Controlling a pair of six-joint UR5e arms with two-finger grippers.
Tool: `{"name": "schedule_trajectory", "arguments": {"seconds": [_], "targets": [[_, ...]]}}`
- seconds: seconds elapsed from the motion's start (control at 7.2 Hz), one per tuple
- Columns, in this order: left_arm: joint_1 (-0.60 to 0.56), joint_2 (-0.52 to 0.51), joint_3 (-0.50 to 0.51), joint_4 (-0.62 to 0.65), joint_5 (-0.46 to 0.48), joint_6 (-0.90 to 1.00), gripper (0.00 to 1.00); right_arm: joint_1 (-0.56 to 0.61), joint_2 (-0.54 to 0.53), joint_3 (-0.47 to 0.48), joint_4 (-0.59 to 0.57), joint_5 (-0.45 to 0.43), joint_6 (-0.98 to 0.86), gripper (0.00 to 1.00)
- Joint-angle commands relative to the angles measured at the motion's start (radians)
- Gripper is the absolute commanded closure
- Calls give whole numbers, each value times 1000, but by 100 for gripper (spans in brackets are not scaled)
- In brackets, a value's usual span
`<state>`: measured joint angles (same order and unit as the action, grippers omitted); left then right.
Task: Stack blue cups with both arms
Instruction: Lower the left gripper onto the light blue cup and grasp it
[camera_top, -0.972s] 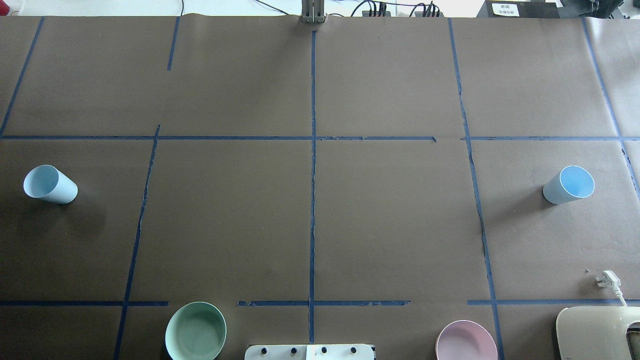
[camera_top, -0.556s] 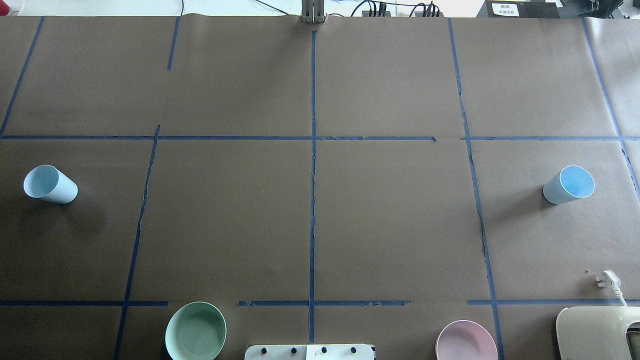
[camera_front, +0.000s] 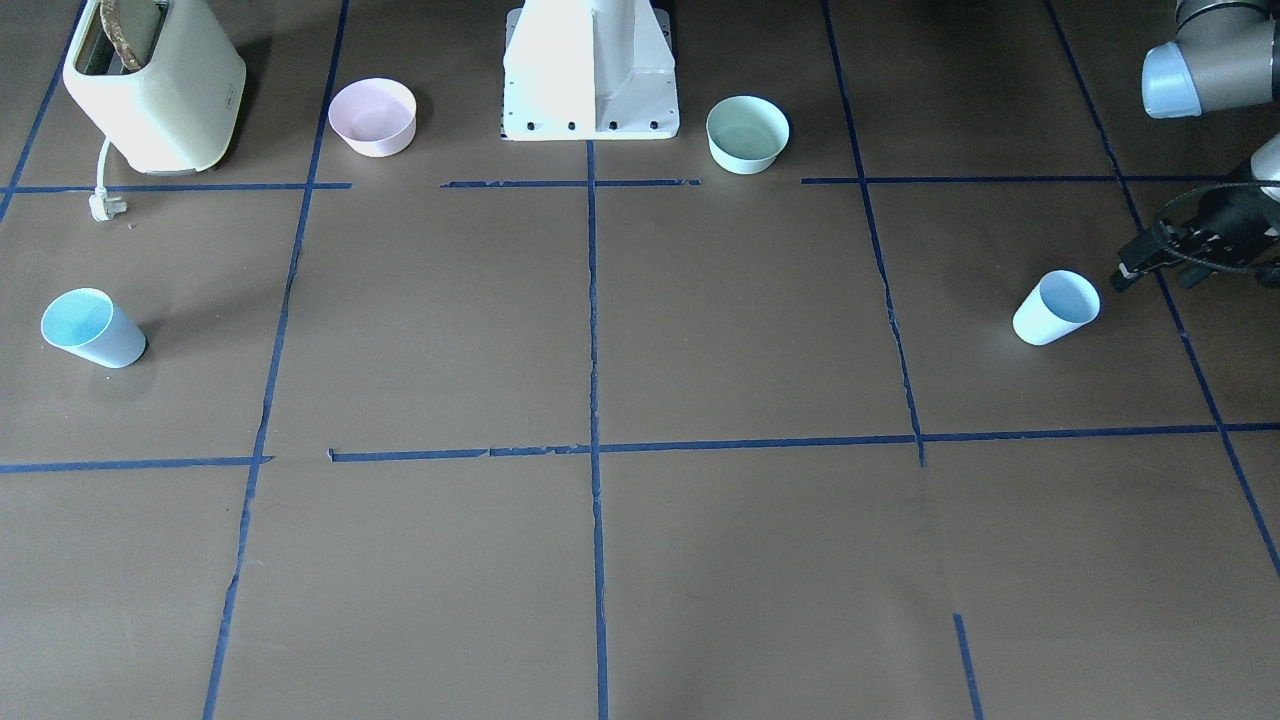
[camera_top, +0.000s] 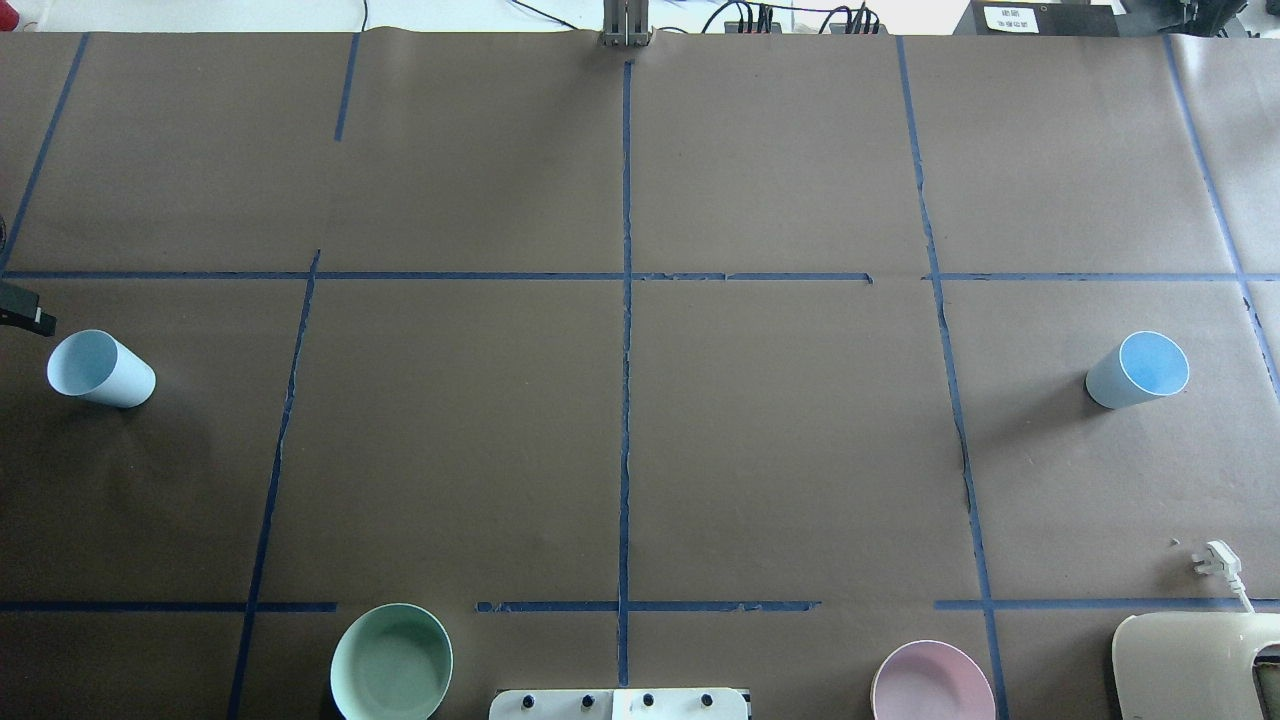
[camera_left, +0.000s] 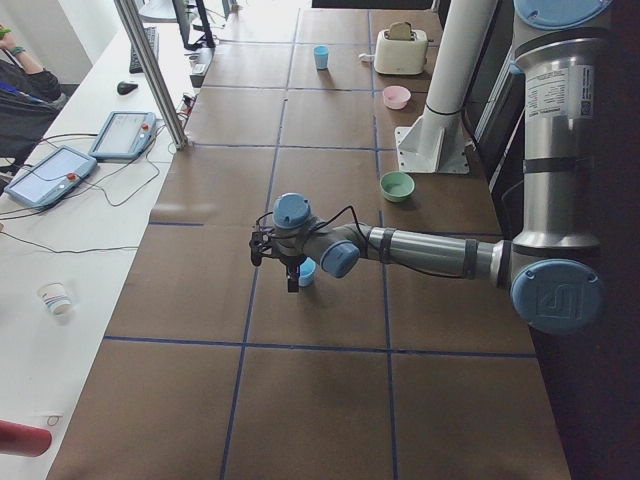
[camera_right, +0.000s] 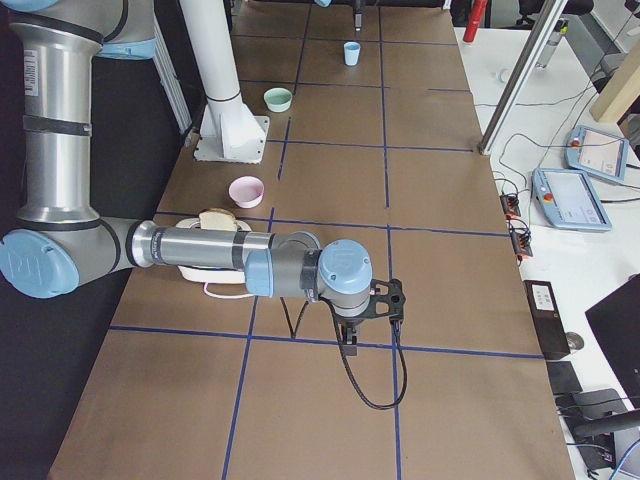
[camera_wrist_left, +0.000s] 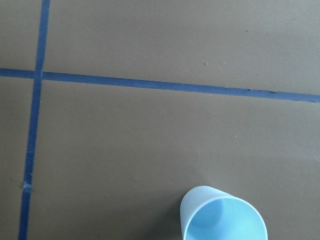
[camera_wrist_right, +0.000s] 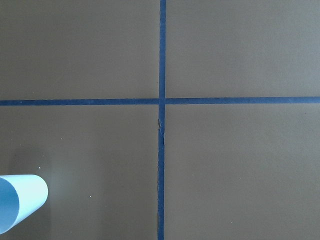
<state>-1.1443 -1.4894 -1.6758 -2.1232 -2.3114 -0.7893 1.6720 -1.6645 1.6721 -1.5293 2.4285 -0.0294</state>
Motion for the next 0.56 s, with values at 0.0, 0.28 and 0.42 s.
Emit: {"name": "schedule_trajectory", "arguments": {"seconds": [0.0, 0.28, 0.42], "targets": [[57, 0, 31, -66, 23, -61, 0, 0, 2, 1, 0, 1, 2, 0], [92, 0, 45, -66, 26, -61, 0, 0, 2, 0, 0, 3, 3, 0], [100, -2, 62, -66, 26, -61, 0, 0, 2, -2, 0, 3, 2, 0]]}}
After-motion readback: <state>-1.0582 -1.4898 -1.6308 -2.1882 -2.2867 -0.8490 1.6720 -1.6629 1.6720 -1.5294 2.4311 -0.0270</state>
